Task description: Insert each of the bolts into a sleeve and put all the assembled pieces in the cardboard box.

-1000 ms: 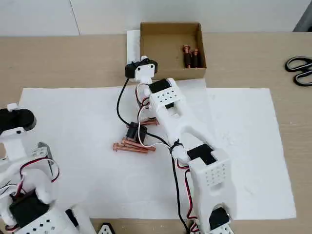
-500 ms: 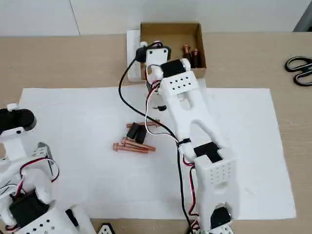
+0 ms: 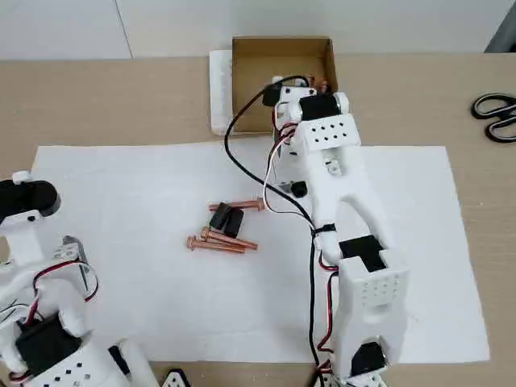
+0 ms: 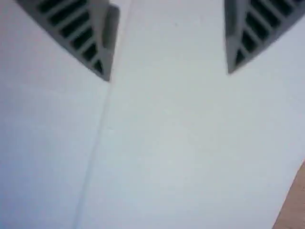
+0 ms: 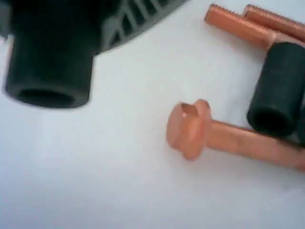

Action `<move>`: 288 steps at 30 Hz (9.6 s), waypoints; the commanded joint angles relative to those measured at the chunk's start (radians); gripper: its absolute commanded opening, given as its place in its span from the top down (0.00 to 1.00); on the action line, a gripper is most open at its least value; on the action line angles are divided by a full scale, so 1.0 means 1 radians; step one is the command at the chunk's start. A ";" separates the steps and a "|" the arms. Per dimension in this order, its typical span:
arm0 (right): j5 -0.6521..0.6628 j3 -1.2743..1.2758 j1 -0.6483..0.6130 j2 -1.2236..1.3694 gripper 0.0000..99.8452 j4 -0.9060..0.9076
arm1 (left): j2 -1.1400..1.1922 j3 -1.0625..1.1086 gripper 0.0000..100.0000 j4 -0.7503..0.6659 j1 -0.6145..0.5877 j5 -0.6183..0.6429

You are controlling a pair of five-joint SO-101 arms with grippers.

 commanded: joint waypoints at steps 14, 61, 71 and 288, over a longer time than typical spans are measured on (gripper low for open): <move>-0.015 0.123 0.010 0.059 0.89 -0.082 | -0.009 -0.004 0.85 0.003 0.008 0.006; 0.025 0.121 -0.041 0.113 0.88 -0.110 | -0.009 -0.004 0.85 0.003 0.008 0.006; 0.028 0.120 0.027 0.093 1.00 -0.090 | -0.009 -0.004 0.85 0.002 0.008 0.006; 0.218 0.094 0.140 -0.421 1.00 0.022 | 1.191 -0.341 0.99 -0.285 0.672 0.144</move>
